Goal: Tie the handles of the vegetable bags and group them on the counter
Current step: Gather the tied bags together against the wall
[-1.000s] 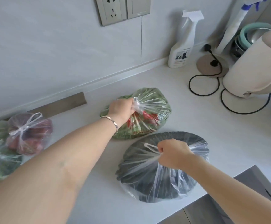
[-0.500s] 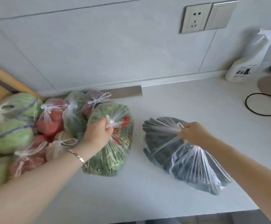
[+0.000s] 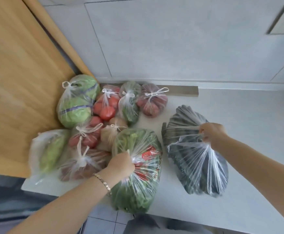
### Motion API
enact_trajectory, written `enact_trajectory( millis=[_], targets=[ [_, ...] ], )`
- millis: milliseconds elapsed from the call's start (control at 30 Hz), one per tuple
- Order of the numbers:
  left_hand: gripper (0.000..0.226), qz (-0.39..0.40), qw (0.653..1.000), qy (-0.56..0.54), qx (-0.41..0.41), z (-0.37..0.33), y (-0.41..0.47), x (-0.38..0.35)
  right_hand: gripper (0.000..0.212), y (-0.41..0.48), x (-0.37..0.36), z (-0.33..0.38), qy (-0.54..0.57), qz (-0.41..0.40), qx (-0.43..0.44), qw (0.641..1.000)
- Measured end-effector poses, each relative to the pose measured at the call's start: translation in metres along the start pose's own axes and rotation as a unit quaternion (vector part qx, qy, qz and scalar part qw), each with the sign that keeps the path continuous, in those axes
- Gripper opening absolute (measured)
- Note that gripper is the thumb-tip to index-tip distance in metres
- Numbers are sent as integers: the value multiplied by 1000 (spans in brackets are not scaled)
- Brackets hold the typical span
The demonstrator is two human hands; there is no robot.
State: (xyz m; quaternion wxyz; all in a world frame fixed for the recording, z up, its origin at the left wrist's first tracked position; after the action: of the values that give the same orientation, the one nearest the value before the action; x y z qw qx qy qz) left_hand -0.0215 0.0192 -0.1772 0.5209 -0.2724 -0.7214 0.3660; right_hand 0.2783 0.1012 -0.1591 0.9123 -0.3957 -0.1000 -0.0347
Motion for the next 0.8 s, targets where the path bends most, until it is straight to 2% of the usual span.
enact_trajectory(
  millis=[33, 133, 233, 333, 400, 500, 600, 700, 800],
  targets=[
    [20, 18, 1000, -2, 5, 3, -1, -3, 18, 0, -5, 2, 9, -2, 2, 1000],
    [58, 36, 999, -22, 24, 12, 2, -8, 18, -1, -14, 3, 28, -13, 0, 1000],
    [81, -6, 999, 35, 31, 6, 2, 9, 16, 1, -16, 2, 48, -26, -3, 999],
    [74, -102, 993, 59, -12, -15, 6, 48, 13, 10, -15, 6, 83, -40, 8, 996],
    [66, -128, 988, 62, -58, -30, 16, 67, 18, 19, -14, 17, 117, -49, 20, 992],
    [71, -43, 995, 13, -92, -34, 42, 64, 21, 34, -15, 31, 152, -57, 21, 987],
    [80, 39, 990, 102, -92, -37, 63, 50, 24, 50, -20, 43, 189, -57, 16, 980],
    [79, 15, 978, 190, -83, -43, 79, 52, 28, 68, -23, 54, 225, -60, 17, 972],
    [67, -31, 970, 228, -85, -51, 88, 63, 23, 82, -26, 65, 216, -54, 14, 975]
  ],
)
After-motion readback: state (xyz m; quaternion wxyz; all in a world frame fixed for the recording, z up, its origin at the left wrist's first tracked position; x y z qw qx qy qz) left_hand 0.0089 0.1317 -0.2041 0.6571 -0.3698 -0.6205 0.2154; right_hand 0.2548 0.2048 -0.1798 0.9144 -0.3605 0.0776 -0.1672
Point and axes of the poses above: each hand's wrist, its own y-axis towards the middle knuckle, its own x-axis out of the back of the hand, z = x × y, the point moved 9 cm from there along y, towards the middle knuckle, and after that the axes turned 14 degrees about z, right-handed, at the moved point
